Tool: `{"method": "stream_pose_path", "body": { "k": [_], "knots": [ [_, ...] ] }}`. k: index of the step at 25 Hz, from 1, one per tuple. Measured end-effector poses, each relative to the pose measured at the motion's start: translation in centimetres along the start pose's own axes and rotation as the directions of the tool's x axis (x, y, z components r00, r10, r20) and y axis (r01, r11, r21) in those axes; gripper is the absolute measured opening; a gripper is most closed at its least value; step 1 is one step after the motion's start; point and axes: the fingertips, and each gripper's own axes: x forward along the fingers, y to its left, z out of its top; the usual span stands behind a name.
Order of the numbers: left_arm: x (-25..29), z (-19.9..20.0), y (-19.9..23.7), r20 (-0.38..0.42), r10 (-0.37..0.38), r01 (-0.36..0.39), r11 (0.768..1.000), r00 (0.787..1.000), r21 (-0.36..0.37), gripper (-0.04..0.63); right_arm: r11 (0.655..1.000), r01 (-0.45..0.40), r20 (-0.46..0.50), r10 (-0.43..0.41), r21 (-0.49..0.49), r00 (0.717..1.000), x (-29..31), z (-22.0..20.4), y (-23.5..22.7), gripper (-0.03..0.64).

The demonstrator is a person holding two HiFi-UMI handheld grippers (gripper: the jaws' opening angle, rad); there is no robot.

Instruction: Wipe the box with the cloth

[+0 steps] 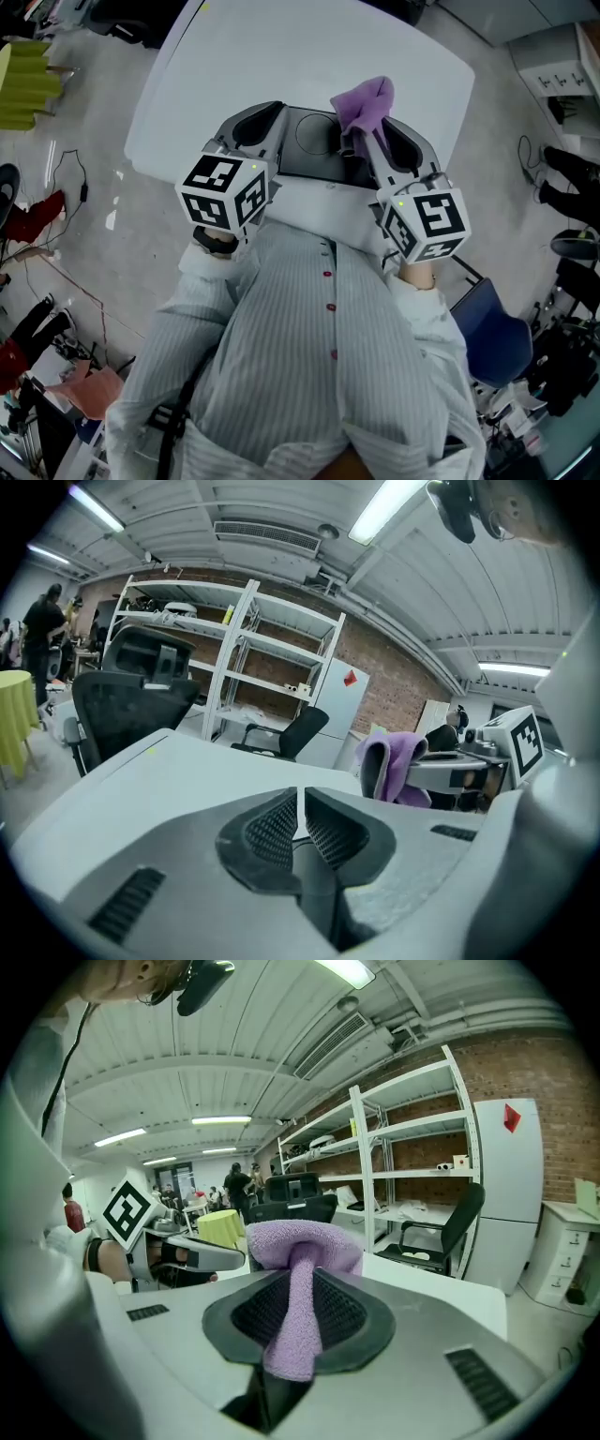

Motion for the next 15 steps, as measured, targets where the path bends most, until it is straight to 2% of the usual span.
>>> {"method": "stream_pose_path", "body": {
  "k": [5, 15],
  "knots": [
    [0.6, -3.6, 2.4, -0.098, -0.002, -0.001, 1.000, 0.995, -0.028, 0.019, 1.000, -0.016, -0.040, 0.016, 0.009, 0.999, 2.0, -1.7, 1.4, 0.072],
    [1.4, -8.9, 2.2, -0.242, -0.050, 0.033, 0.997, 0.969, -0.075, 0.067, 0.999, -0.025, -0.085, 0.027, 0.025, 0.996, 2.2, -3.6, 2.1, 0.072]
  ]
}}
